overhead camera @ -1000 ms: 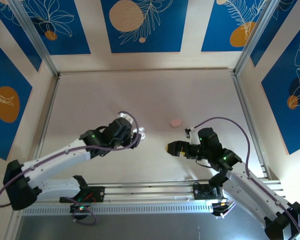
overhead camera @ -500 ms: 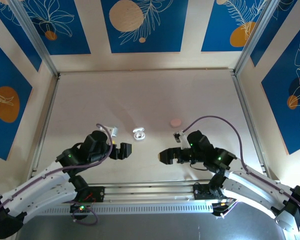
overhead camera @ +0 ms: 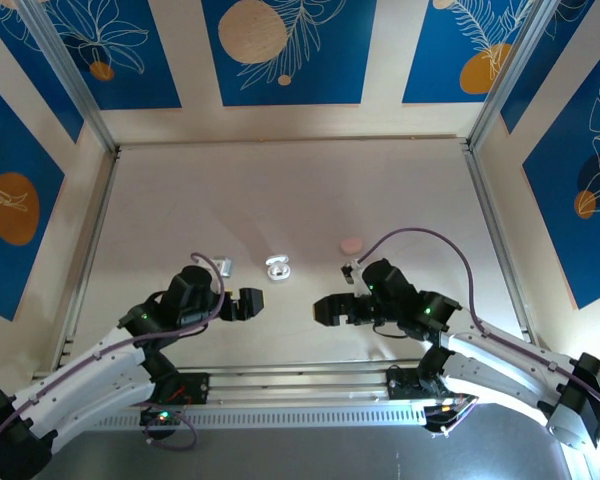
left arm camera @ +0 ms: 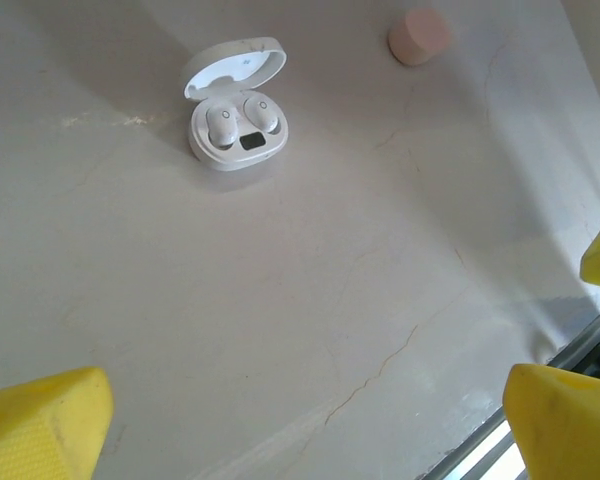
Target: Insert the wireless bluetooth earbuds into the charging case
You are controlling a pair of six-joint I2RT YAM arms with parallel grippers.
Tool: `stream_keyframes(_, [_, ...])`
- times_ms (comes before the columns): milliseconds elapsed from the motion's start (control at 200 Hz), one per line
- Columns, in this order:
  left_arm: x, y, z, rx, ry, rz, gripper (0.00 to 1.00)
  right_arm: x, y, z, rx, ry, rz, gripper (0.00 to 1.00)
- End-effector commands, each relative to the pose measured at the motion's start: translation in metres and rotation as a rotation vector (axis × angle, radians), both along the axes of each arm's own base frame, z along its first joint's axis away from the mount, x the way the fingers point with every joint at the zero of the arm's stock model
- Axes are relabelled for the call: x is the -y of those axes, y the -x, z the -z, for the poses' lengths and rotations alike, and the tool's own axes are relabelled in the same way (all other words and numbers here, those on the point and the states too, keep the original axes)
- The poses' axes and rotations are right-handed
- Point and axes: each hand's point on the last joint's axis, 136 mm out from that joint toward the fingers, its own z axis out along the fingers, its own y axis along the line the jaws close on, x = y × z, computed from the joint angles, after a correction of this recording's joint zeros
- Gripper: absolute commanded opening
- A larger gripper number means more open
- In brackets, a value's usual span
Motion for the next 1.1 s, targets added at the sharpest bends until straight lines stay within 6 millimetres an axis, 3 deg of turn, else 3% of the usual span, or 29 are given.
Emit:
stream_keyframes(0, [0.004,-0.007,-0.010,0.000,0.049,0.004,1.00,-0.004,-0.004,-0.008,0.011,-0.006,0.013,0.90])
stream_keyframes(310, [0.004,-0.025,-0.029,0.023,0.080,-0.007,1.00,0.000,-0.005,0.007,-0.010,0.028,0.034,0.89])
stream_keyframes(615, [0.004,-0.054,-0.049,0.045,0.068,-0.028,1.00,0.006,-0.013,0.020,-0.053,0.022,0.071,0.84])
stream_keyframes(730, [0.003,-0.070,-0.054,0.042,0.032,-0.040,1.00,0.009,-0.021,0.021,-0.082,0.006,0.090,0.71])
stream_keyframes(855, [0.005,-0.089,-0.049,0.012,-0.003,-0.046,0.94,0.012,-0.031,0.019,-0.091,-0.003,0.122,0.46])
stream_keyframes(980, [0.015,-0.108,-0.044,-0.017,-0.031,-0.018,0.71,0.018,-0.043,0.018,-0.101,-0.023,0.173,0.22])
stream_keyframes(1095, [0.026,-0.124,-0.040,-0.035,-0.047,0.014,0.49,0.021,-0.049,0.022,-0.120,-0.029,0.197,0.06])
